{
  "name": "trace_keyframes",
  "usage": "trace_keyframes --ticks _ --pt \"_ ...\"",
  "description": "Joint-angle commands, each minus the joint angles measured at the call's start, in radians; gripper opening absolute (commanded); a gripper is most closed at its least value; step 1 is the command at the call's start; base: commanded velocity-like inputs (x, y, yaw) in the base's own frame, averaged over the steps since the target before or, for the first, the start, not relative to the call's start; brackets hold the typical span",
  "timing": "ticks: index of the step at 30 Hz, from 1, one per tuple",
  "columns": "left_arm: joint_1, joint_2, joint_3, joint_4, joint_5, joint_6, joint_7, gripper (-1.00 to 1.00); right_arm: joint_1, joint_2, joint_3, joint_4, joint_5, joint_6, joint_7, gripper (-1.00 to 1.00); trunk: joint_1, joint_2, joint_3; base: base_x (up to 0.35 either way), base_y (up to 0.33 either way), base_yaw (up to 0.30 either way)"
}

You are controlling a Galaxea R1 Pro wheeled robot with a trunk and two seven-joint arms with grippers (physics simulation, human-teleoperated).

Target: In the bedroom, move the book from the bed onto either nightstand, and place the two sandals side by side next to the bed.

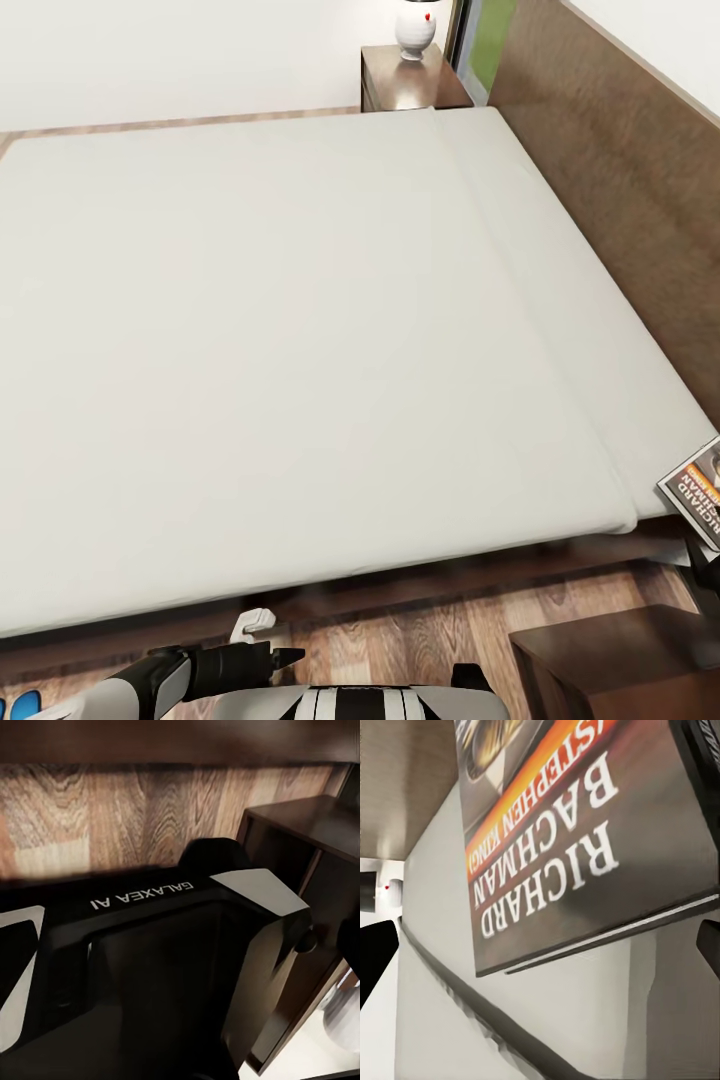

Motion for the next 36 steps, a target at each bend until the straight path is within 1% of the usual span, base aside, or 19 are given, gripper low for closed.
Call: trace_keyframes --ticks 1,11,18,26,36 --pt "0.0 0.0 0.009 -0.002 -0.008 0.009 -0.004 1.0 -0.001 0.0 -0.002 0.0 -0.007 0.008 0.001 1.0 0.0 0.0 0.0 0.071 0.0 0.0" --pt "0.0 0.0 0.008 -0.002 -0.008 0.01 -0.004 1.0 -0.001 0.0 -0.001 0.0 -0.007 0.008 0.001 1.0 0.0 0.0 0.0 0.01 0.0 0.0" --pt "0.0 0.0 0.008 -0.002 -0.008 0.011 -0.005 1.0 0.0 0.0 0.0 -0.001 -0.007 0.008 0.001 1.0 0.027 -0.049 -0.022 0.0 0.0 0.0" --pt "0.0 0.0 0.009 -0.002 -0.008 0.01 -0.005 1.0 -0.001 0.0 0.001 -0.033 -0.007 0.008 0.001 1.0 0.027 -0.049 -0.022 0.0 0.0 0.0" --pt "0.0 0.0 0.009 -0.002 -0.008 0.01 -0.006 1.0 -0.001 0.0 0.001 -0.036 -0.007 0.008 0.001 1.0 0.027 -0.049 -0.022 0.0 0.0 0.0"
